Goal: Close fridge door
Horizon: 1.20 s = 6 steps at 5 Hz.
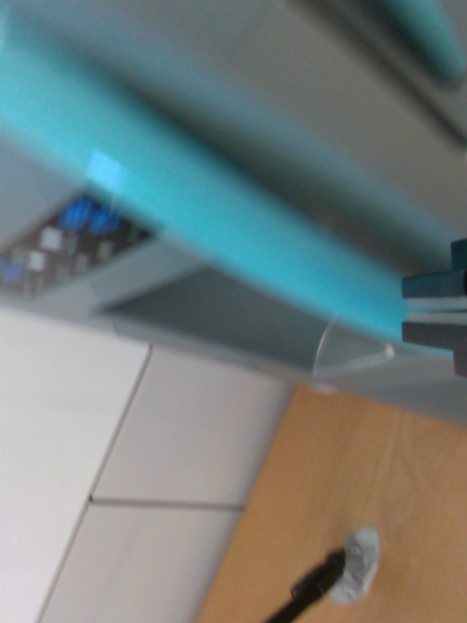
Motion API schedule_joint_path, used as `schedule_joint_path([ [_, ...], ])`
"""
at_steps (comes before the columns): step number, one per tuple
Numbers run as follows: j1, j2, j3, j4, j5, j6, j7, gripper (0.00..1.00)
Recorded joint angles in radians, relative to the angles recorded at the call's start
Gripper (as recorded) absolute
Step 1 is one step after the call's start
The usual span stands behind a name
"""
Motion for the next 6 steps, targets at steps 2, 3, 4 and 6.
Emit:
schedule_joint_path([
  [2,0.0000,0.091,0.015,0.055,0.0000,-0.002,0.000,1.00],
  [3,0.0000,0.165,0.022,0.093,0.0000,-0.003,0.000,1.00],
  [4,0.0000,0.165,0.022,0.093,0.0000,-0.003,0.000,1.00],
  [6,0.0000,0.228,0.021,0.134,0.0000,-0.009,0.000,1.00],
])
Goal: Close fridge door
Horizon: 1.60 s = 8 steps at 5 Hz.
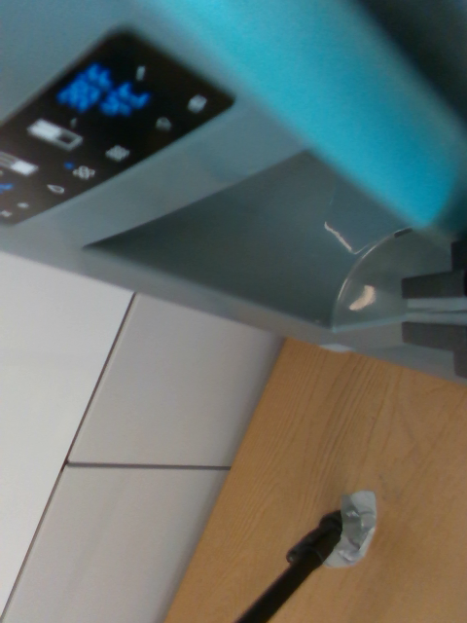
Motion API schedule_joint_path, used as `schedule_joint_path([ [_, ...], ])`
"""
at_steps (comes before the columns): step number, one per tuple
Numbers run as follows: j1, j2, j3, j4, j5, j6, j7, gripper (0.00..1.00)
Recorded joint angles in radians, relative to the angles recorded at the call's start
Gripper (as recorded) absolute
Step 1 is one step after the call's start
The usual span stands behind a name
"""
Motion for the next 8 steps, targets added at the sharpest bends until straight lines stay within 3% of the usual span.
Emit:
schedule_joint_path([
  [1,-0.0023,0.054,-0.015,0.025,0.0000,-0.014,0.000,1.00],
  [2,-0.0023,0.054,-0.015,0.025,0.0000,-0.014,0.000,1.00],
  [3,-0.0053,0.083,-0.062,0.030,0.0000,-0.043,0.000,1.00],
  [4,-0.0053,0.083,-0.062,0.030,0.0000,-0.043,0.000,1.00],
  [5,-0.0054,0.085,-0.133,0.030,0.0000,-0.050,0.000,1.00],
  [6,-0.0054,0.085,-0.133,0.030,0.0000,-0.050,0.000,1.00],
  [7,-0.0054,0.100,-0.183,0.030,0.0000,-0.059,0.000,1.00],
  [8,-0.0054,0.100,-0.183,0.030,0.0000,-0.059,0.000,1.00],
])
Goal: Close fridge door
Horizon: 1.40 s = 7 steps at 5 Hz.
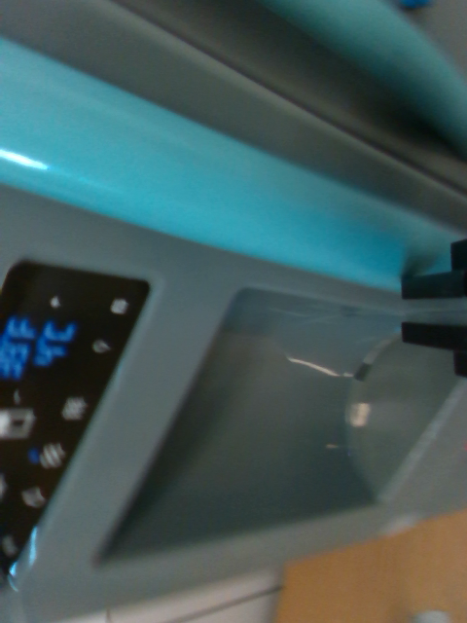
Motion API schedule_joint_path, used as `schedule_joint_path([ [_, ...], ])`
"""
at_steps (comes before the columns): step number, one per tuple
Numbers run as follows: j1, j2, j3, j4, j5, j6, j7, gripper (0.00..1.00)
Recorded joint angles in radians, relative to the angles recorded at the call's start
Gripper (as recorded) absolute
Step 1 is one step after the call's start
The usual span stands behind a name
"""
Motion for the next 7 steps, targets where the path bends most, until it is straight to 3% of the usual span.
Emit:
schedule_joint_path([
  [1,0.0000,0.044,-0.020,0.018,0.0000,-0.044,0.000,1.00],
  [2,0.0000,0.044,-0.020,0.018,0.0000,-0.044,0.000,1.00],
  [3,0.0000,0.106,-0.022,0.066,0.0000,-0.092,0.000,1.00],
  [4,0.0000,0.106,-0.022,0.066,0.0000,-0.092,0.000,1.00],
  [5,0.0000,0.145,-0.027,0.096,0.0000,-0.100,0.000,1.00],
  [6,0.0000,0.145,-0.027,0.096,0.0000,-0.100,0.000,1.00],
  [7,0.0000,0.154,-0.040,0.102,0.0000,-0.100,0.000,1.00],
])
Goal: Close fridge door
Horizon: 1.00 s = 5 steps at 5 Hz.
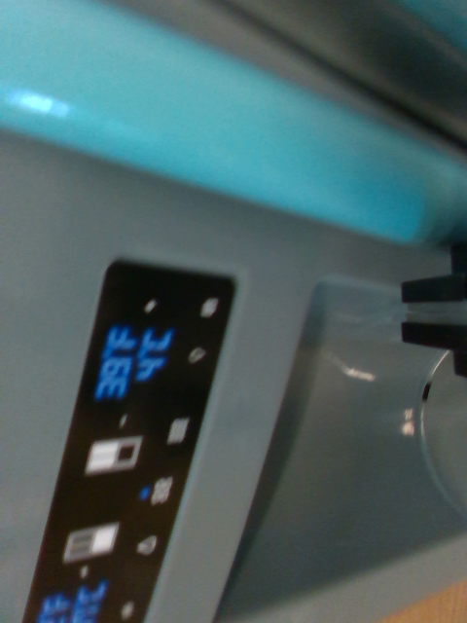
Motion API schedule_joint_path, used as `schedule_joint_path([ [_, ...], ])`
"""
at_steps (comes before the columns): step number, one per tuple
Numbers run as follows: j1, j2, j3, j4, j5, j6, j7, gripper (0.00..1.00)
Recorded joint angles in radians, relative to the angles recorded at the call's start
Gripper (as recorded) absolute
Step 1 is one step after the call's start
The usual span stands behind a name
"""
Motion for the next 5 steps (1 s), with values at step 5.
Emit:
schedule_joint_path([
  [5,0.0000,0.023,-0.018,0.019,0.0000,0.000,0.000,1.00],
])
